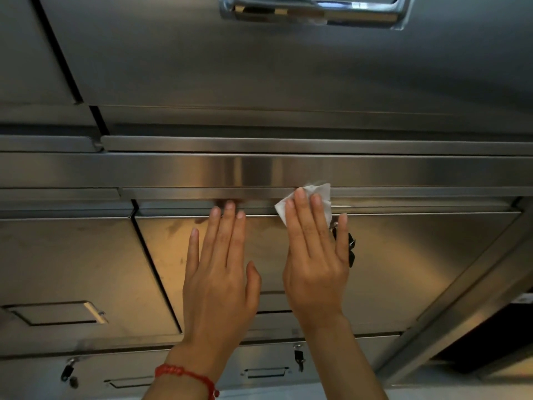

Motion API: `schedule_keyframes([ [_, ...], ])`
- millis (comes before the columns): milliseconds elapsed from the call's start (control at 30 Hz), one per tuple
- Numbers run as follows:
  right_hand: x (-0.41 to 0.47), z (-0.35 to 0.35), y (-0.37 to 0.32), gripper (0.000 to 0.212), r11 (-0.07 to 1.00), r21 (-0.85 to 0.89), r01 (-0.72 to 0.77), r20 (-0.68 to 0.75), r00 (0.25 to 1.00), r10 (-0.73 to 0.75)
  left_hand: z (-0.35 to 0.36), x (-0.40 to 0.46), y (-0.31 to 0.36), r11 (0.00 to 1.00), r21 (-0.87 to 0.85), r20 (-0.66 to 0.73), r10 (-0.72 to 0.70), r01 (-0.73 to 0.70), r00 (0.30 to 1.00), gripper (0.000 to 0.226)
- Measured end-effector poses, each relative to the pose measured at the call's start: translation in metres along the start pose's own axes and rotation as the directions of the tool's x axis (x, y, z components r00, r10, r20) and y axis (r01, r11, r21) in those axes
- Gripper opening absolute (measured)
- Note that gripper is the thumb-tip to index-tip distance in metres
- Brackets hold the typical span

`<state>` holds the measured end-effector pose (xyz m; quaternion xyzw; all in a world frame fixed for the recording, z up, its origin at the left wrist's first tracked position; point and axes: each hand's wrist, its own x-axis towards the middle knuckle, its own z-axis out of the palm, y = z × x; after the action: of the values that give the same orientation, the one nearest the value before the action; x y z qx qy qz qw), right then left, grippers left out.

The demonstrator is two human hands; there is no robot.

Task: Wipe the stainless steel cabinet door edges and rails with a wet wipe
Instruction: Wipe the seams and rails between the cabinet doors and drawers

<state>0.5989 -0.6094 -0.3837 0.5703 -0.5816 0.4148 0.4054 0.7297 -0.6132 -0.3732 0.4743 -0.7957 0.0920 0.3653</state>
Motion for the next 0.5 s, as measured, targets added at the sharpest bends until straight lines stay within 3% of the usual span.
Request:
schedule_keyframes([
  [500, 0.0, -0.005, 0.008, 0.035, 0.999, -0.009, -0.032, 0.013, 0.999, 0.032, 0.001, 0.0, 0.006, 1.0, -0.003, -0.003, -0.005, 0.005, 1.0, 0.061],
])
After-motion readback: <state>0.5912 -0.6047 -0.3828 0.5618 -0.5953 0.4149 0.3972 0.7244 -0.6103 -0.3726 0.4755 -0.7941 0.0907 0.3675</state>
